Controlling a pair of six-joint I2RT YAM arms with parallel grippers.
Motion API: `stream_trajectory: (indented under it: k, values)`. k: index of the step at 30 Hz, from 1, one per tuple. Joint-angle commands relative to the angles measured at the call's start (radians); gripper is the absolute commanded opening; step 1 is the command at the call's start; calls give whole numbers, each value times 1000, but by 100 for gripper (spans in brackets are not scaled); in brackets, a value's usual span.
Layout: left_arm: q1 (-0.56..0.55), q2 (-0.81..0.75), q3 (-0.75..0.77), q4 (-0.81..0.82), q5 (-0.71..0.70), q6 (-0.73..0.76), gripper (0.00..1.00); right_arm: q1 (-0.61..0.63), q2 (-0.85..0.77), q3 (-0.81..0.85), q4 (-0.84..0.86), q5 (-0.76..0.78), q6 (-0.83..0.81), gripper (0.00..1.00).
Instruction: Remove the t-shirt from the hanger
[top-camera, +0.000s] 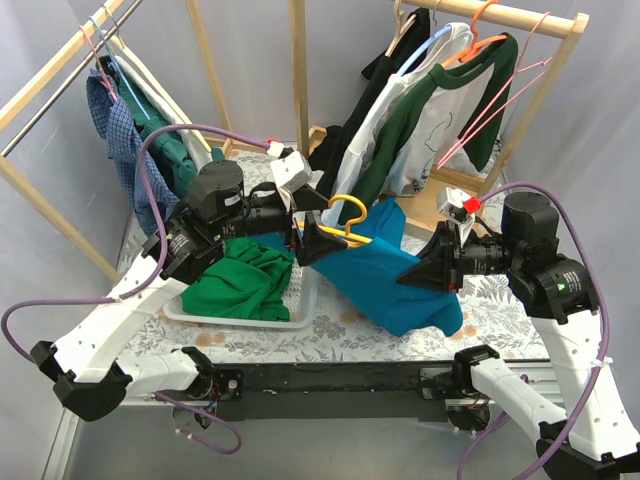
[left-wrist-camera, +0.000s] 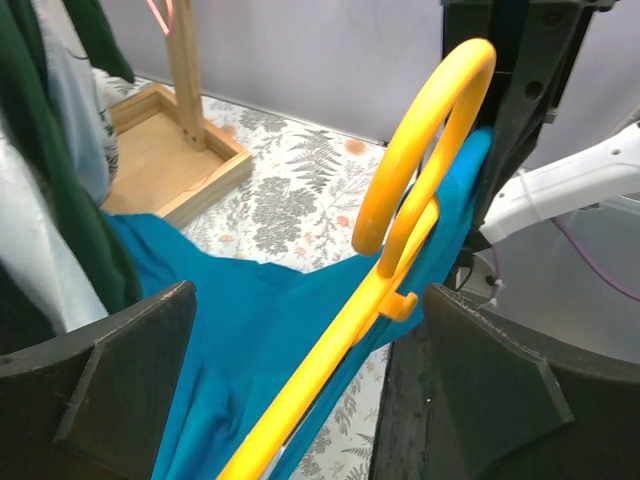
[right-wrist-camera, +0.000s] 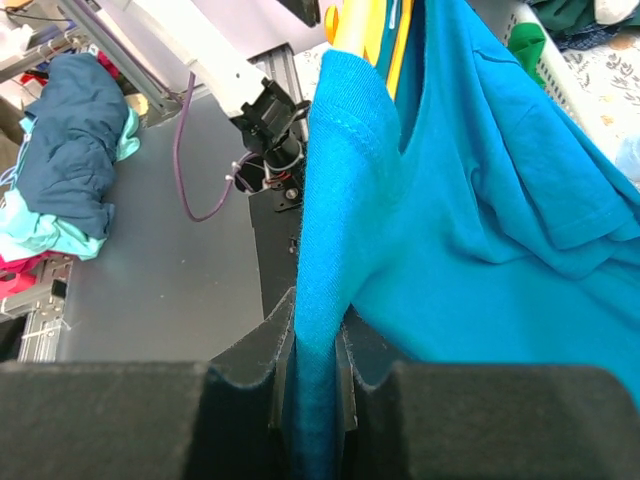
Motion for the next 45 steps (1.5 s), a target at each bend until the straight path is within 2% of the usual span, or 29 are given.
stream_trajectory:
  k: [1,4,6,10,17,26,27,28,30,31,38,41,42,44,45]
  values:
    - [-2,-8,-16,79,87,-29,92,5,-12,-16,64,-78,0,1]
    - [-2,3,-19,88,110,-41,80,5,-18,-30,85,-86,17,1]
    - [-2,12,-21,94,134,-49,77,5,-19,-41,96,-92,26,1]
    - [-2,20,-42,126,185,-75,75,5,-24,-55,122,-103,46,1]
    - [-2,20,-81,163,196,-104,69,6,-25,-68,175,-118,75,1]
    - [-2,44,-75,189,223,-120,45,6,-27,-84,191,-130,96,1]
    - [-2,52,-73,191,233,-121,42,8,-28,-85,191,-132,96,1]
    - [-2,55,-72,191,236,-121,30,6,-30,-85,193,-132,98,1]
    - [-4,60,-75,189,236,-124,14,8,-30,-85,198,-130,99,1]
    - [-4,58,-76,191,230,-124,1,6,-29,-85,198,-130,101,1]
    - [-4,35,-90,189,210,-109,0,6,-38,-108,204,-86,99,1]
    - [-4,11,-99,191,196,-91,0,8,-50,-124,211,-3,106,1]
    - [-4,3,-98,191,191,-84,0,6,-55,-125,216,23,107,15]
    - [-4,-15,-98,188,171,-72,0,8,-65,-131,221,91,109,35]
    - [-4,-20,-96,177,149,-65,0,8,-68,-131,225,107,106,57]
